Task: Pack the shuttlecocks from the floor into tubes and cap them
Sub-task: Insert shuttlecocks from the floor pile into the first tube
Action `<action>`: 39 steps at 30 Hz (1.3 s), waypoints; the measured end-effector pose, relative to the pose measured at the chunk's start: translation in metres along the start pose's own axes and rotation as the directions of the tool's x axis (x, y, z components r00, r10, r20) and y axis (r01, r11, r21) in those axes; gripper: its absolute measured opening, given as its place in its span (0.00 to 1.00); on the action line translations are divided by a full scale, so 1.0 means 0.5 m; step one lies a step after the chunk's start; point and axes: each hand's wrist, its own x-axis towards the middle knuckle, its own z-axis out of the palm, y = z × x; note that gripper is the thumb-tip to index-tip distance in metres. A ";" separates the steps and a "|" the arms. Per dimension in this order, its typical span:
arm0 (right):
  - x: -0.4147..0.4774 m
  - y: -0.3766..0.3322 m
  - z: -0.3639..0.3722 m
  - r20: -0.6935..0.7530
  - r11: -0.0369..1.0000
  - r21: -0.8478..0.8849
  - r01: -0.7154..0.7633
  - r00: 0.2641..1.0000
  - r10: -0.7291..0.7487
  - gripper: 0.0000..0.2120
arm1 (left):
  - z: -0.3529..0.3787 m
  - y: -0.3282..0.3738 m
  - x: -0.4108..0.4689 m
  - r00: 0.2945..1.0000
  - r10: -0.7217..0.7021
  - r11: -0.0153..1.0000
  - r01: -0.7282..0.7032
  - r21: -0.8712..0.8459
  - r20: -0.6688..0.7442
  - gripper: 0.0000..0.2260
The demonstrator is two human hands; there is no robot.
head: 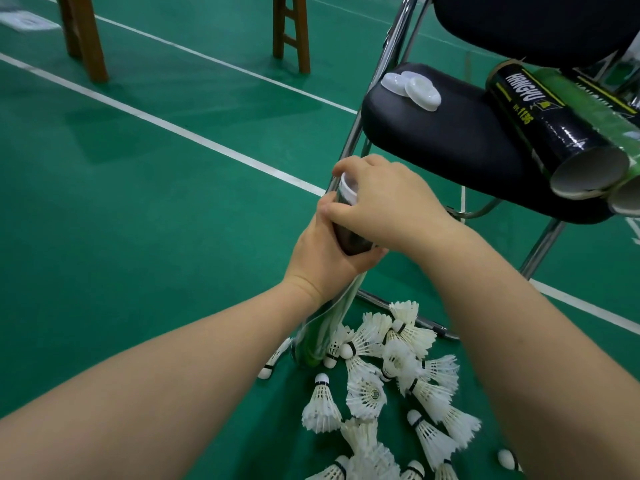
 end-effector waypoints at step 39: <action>-0.009 0.013 0.003 0.073 0.979 0.144 -0.143 0.988 0.134 0.20 | 0.002 0.028 -0.005 0.996 0.002 1.000 -0.004 0.020 0.084 0.33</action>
